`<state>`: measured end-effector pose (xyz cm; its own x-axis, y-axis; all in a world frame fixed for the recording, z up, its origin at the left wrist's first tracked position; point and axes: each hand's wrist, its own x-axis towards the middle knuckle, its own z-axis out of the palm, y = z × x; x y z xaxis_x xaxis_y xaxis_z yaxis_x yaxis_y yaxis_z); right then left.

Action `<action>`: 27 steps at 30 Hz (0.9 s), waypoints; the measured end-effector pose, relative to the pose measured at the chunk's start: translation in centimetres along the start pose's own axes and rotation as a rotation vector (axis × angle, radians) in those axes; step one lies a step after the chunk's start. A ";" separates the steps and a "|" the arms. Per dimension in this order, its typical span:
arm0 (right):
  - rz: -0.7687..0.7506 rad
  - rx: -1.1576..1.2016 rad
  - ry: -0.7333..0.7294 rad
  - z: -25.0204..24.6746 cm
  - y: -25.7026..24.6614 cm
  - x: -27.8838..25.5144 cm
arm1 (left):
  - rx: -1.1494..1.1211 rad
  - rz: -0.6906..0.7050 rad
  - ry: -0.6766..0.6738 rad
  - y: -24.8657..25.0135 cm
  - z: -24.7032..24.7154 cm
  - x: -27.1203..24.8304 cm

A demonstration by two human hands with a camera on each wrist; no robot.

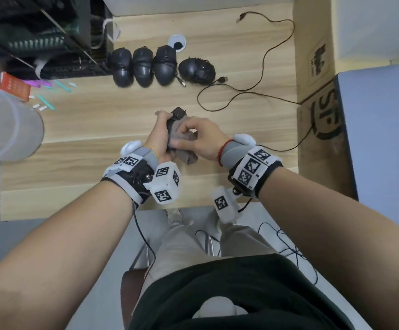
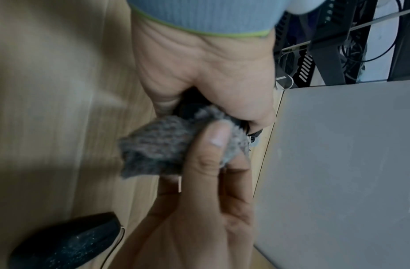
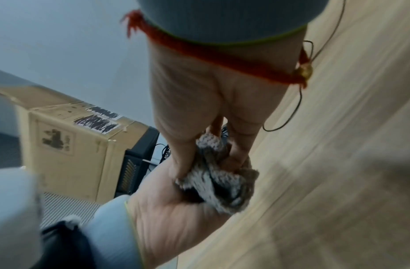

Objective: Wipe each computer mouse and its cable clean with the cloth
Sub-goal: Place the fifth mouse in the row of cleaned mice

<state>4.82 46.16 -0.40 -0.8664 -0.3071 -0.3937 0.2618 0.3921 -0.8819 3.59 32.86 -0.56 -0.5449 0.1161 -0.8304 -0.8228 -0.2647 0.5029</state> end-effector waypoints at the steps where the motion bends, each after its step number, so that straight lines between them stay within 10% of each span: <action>1: -0.004 -0.047 -0.032 -0.9 0.2 -0.4 | -0.029 -0.012 -0.012 0.0 1.0 -0.1; 7: 0.022 -0.033 0.148 -4.9 1.4 -0.3 | 0.002 0.110 0.042 -0.2 4.4 0.2; 12: 0.061 -0.253 -0.236 -4.7 0.5 -0.1 | 0.049 0.139 0.244 2.1 3.6 1.0; 18: 0.332 -0.035 0.147 -8.2 2.3 4.4 | 0.276 0.198 0.320 5.0 2.8 2.8; 27: 0.659 -0.110 0.179 -11.0 0.5 12.7 | 0.457 0.134 0.316 8.5 2.0 6.7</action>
<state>-10.73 52.01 -2.99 -0.6008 0.1699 -0.7812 0.7212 0.5366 -0.4380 -7.33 33.31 -1.35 -0.6319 -0.2007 -0.7486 -0.7747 0.1913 0.6027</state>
